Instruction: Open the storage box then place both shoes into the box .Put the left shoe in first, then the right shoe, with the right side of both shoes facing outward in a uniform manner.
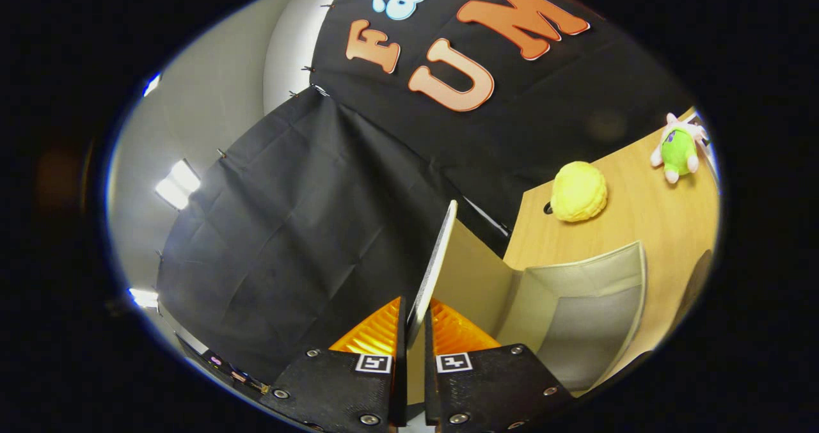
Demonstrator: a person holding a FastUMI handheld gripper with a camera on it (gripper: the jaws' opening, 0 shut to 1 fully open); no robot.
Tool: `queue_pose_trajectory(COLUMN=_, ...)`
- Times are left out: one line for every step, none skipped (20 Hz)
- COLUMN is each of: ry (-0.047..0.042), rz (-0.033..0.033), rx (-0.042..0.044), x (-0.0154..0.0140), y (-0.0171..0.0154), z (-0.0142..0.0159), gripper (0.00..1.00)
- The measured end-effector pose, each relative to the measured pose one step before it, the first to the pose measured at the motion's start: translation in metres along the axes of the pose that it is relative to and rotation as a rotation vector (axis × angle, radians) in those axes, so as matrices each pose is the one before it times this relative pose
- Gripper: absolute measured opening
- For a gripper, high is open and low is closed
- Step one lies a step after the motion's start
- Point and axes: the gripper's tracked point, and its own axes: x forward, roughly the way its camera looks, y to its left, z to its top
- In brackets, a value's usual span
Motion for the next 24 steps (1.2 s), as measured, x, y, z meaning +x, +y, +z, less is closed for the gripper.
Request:
queue_pose_trajectory(ry=0.00068, rz=0.00461, rx=0.01023, x=0.00848, y=0.00412, z=-0.00408, gripper=0.12)
queue_pose_trajectory(ry=-0.00014, rz=-0.00313, rx=0.00359, x=0.00573, y=0.00091, z=-0.0028, gripper=0.13)
queue_pose_trajectory(ry=0.00018, rz=-0.00086, rx=-0.00366, x=0.00722, y=0.00224, z=-0.00442, gripper=0.15)
queue_pose_trajectory(ry=0.00645, rz=-0.00122, rx=-0.00376, x=0.00657, y=0.00041, z=-0.00431, gripper=0.17)
queue_pose_trajectory(ry=0.01311, rz=0.00272, rx=0.00213, x=0.00629, y=0.00048, z=-0.00676, gripper=0.24)
queue_pose_trajectory(ry=0.01543, rz=0.00251, rx=0.0056, x=0.00484, y=-0.00027, z=-0.00443, gripper=0.27)
queue_pose_trajectory(ry=0.01144, rz=0.00842, rx=0.00366, x=0.00295, y=0.00033, z=-0.00666, gripper=0.35)
queue_pose_trajectory(ry=0.01556, rz=0.00743, rx=0.00222, x=0.00155, y=-0.00016, z=-0.00607, gripper=0.39)
queue_pose_trajectory(ry=0.02185, rz=0.00386, rx=-0.00481, x=0.00164, y=0.00063, z=-0.00594, gripper=0.49)
queue_pose_trajectory(ry=0.01729, rz=-0.00483, rx=-0.00966, x=0.00184, y=-0.00215, z=-0.0009, gripper=0.55)
queue_pose_trajectory(ry=0.00727, rz=-0.00391, rx=-0.01294, x=0.00039, y=-0.00186, z=0.00061, gripper=0.7)
queue_pose_trajectory(ry=-0.00654, rz=-0.00481, rx=-0.01307, x=-0.00128, y=-0.00292, z=0.00337, gripper=0.77)
queue_pose_trajectory(ry=-0.01957, rz=-0.01021, rx=-0.01514, x=-0.00277, y=-0.00185, z=0.00609, gripper=0.86)
queue_pose_trajectory(ry=-0.03143, rz=-0.01535, rx=-0.02893, x=-0.00059, y=-0.00382, z=0.00903, gripper=0.91)
queue_pose_trajectory(ry=-0.02416, rz=-0.00629, rx=-0.0276, x=-0.00691, y=-0.00169, z=0.00486, gripper=0.97)
queue_pose_trajectory(ry=-0.01527, rz=0.00989, rx=-0.01619, x=-0.00488, y=-0.00076, z=0.00382, gripper=0.97)
queue_pose_trajectory(ry=-0.00929, rz=0.01011, rx=-0.00433, x=-0.00713, y=-0.00193, z=-0.00086, gripper=0.98)
queue_pose_trajectory(ry=-0.00268, rz=0.00204, rx=-0.00454, x=-0.00689, y=-0.00344, z=0.00046, gripper=0.98)
queue_pose_trajectory(ry=-0.00387, rz=-0.0077, rx=-0.01182, x=-0.01001, y=-0.00517, z=-0.00236, gripper=0.98)
queue_pose_trajectory(ry=-0.01024, rz=-0.01404, rx=-0.02183, x=-0.00861, y=-0.0067, z=0.00045, gripper=0.98)
queue_pose_trajectory(ry=-0.01239, rz=-0.02114, rx=-0.02607, x=-0.00906, y=-0.00445, z=0.00353, gripper=0.98)
queue_pose_trajectory(ry=-0.01533, rz=-0.02355, rx=-0.03223, x=-0.00661, y=-0.00803, z=0.00297, gripper=0.98)
queue_pose_trajectory(ry=-0.01305, rz=-0.03649, rx=-0.0354, x=-0.00815, y=-0.01074, z=0.0014, gripper=0.98)
queue_pose_trajectory(ry=-0.01626, rz=-0.0342, rx=-0.03969, x=-0.00752, y=-0.01122, z=0.00211, gripper=0.98)
